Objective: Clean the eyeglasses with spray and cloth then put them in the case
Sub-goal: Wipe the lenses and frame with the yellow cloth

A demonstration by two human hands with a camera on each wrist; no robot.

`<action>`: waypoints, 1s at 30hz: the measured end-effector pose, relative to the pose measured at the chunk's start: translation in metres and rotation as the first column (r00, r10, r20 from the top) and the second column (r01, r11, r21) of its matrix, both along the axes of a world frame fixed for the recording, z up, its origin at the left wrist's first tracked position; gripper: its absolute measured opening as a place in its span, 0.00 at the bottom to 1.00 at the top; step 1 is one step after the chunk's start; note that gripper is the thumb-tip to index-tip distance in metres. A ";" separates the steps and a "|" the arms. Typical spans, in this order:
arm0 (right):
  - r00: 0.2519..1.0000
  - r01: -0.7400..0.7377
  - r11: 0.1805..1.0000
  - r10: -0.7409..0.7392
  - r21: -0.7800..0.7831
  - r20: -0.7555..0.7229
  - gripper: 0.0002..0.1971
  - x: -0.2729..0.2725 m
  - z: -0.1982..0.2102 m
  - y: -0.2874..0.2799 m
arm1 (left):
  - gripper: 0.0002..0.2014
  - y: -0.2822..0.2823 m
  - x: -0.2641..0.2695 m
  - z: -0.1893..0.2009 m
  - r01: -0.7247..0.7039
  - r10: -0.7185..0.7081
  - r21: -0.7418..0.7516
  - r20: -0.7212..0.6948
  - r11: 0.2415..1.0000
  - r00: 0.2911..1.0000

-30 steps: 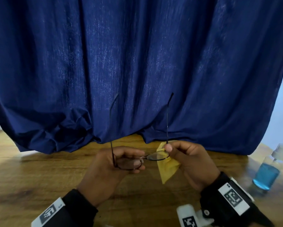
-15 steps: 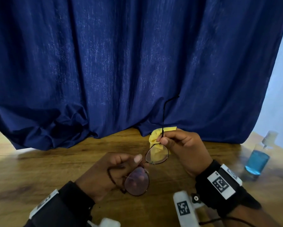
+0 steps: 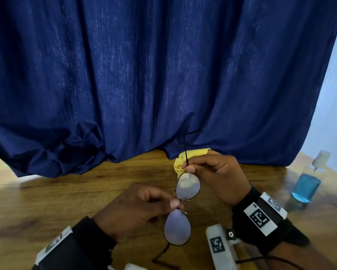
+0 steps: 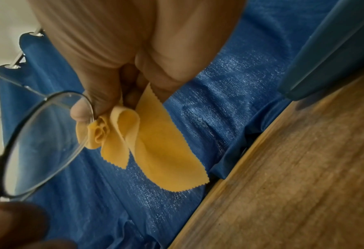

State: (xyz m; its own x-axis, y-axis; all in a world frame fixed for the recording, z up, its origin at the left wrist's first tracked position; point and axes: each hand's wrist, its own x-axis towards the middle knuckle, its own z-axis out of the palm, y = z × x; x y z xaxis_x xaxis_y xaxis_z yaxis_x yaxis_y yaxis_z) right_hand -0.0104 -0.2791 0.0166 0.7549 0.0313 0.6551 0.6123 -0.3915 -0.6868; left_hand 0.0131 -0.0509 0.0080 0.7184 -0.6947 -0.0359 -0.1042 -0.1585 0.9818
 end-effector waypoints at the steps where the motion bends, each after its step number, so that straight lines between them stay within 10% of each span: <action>1: 1.000 0.014 1.000 -0.014 -0.011 0.007 0.06 0.000 -0.001 0.001 | 0.12 -0.001 -0.001 0.000 0.001 -0.001 0.006 0.004 1.000 1.000; 8: 0.978 0.209 0.978 -0.209 -0.006 -0.006 0.12 0.003 0.001 -0.007 | 0.07 0.001 0.001 0.003 -0.180 0.179 -0.035 -0.008 0.983 0.984; 12: 0.968 0.252 0.936 -0.245 0.244 -0.057 0.12 0.000 0.004 -0.010 | 0.07 0.002 0.003 0.004 -0.271 0.272 -0.081 -0.005 0.959 0.962; 20: 0.939 0.332 0.902 -0.286 -0.277 0.192 0.12 -0.005 0.005 0.000 | 0.06 -0.003 -0.001 0.004 -0.244 0.254 -0.090 0.119 0.966 0.960; 25: 0.983 0.179 0.895 -0.144 -0.409 0.114 0.11 -0.005 0.003 -0.001 | 0.07 -0.001 0.000 0.003 -0.271 0.286 -0.120 0.130 0.955 0.949; 30: 0.930 0.348 0.860 -0.267 -0.374 0.252 0.11 -0.003 0.006 -0.002 | 0.08 -0.004 -0.003 0.001 -0.212 0.217 -0.047 0.189 0.976 0.958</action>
State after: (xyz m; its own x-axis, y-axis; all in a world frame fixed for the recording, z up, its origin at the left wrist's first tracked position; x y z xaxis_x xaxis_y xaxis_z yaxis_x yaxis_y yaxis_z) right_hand -0.0134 -0.2808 0.0221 0.6366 0.1106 0.7632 0.5135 -0.7991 -0.3126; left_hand 0.0105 -0.0545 0.0087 0.8425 -0.5220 0.1331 -0.2571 -0.1725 0.9509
